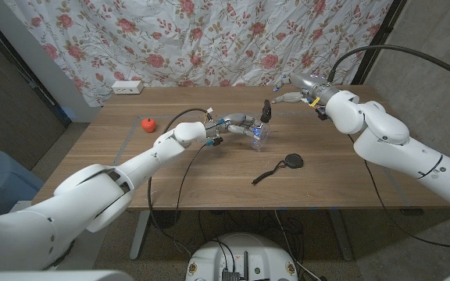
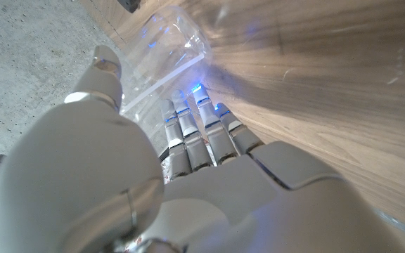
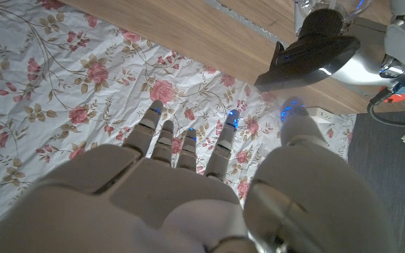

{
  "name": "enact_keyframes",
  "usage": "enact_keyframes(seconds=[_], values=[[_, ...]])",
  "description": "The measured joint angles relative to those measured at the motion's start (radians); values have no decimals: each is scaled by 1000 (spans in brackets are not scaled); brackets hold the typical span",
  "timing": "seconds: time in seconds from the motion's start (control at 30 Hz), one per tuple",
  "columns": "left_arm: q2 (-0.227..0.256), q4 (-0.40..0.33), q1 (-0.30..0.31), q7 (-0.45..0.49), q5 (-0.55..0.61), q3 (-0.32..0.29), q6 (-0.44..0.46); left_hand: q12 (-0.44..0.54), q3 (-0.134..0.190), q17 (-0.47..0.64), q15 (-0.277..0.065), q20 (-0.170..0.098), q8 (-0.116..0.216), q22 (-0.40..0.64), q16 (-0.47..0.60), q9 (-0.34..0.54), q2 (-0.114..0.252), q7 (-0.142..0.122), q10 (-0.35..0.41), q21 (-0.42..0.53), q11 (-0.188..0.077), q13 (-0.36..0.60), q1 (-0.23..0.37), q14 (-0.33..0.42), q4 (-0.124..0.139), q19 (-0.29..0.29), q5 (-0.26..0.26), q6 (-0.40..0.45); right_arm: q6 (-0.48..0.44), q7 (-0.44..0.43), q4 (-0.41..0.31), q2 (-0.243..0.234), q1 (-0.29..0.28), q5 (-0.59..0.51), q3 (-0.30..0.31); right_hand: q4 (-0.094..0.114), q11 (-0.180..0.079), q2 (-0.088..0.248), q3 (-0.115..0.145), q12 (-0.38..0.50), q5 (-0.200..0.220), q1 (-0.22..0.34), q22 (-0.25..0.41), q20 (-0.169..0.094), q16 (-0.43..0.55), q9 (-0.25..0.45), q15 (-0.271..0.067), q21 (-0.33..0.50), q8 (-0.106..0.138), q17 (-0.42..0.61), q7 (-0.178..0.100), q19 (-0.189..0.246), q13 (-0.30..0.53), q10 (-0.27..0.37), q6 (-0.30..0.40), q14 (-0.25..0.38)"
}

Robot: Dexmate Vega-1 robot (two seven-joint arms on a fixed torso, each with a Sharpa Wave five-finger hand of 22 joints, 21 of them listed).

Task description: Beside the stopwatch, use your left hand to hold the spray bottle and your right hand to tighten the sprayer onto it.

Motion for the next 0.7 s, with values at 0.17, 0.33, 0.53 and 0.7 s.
enact_keyframes(seconds=[0.17,0.33,0.53,0.7], values=[[2,-1,-6,-8,0,0,2,-3,0,0,-4,0,0,0,0,-4,0,0,0,0,0,2,0,4,0,0,0,0,46,13,12,-18,5,17,5,0,-1,-17,0,0,4,17,0,11,-4,-1,8,0,-17,0,-3,-11,0,-38,-35,-30],[2,1,-10,-13,-1,1,2,-6,0,0,-4,0,0,0,0,-4,0,0,9,0,2,1,0,4,0,0,-3,0,75,26,18,-29,8,21,8,-3,-4,-27,3,0,15,48,0,11,-8,-1,11,0,-32,0,-3,-21,0,-77,-63,-54],[1,7,-15,-19,-1,2,2,-3,0,0,-4,0,0,0,0,-4,0,0,9,0,2,1,0,4,0,0,-3,0,115,47,28,-45,15,22,11,-7,-6,-27,7,0,23,68,0,9,-11,-1,12,0,-39,-3,-2,-34,0,-93,-78,-70],[1,7,-16,-24,-1,3,7,-2,0,0,-4,0,0,0,0,-4,0,0,11,0,0,0,0,4,0,0,-3,0,155,56,50,-64,23,22,17,-8,-4,-26,17,0,37,100,0,2,-11,-1,14,0,-41,-3,-3,-41,0,-109,-85,-82]])
